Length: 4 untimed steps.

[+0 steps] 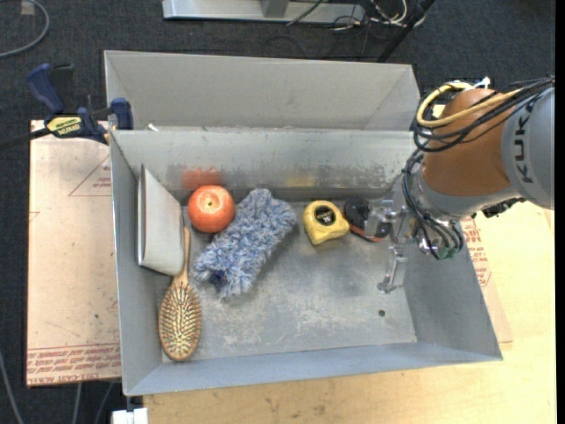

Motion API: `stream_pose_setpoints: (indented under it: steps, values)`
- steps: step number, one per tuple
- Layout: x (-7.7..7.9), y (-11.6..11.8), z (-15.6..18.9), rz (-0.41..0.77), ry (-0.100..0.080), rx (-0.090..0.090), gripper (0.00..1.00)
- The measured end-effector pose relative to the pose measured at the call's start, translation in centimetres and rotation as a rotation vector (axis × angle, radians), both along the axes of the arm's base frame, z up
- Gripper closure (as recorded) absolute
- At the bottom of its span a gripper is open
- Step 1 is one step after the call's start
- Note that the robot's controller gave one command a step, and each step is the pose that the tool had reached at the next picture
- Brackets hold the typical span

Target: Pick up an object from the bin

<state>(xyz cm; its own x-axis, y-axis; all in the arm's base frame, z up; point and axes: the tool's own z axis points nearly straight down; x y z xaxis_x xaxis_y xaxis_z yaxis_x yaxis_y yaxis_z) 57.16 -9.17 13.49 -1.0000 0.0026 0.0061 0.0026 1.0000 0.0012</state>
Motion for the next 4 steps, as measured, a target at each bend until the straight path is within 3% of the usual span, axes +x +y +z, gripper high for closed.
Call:
stream_pose_setpoints:
  steps: [1, 2, 3, 4]
  values:
    - [0.2, 0.0, 0.5, 0.002, -0.007, -0.001, 0.0]
    - [1.5, 1.5, -2.5, -0.042, -0.014, -0.002, 0.0]
    - [3.8, 3.3, -5.3, -0.021, -0.005, -0.002, 0.0]
    - [5.9, 5.0, -5.8, 0.074, -0.024, -0.005, 0.0]
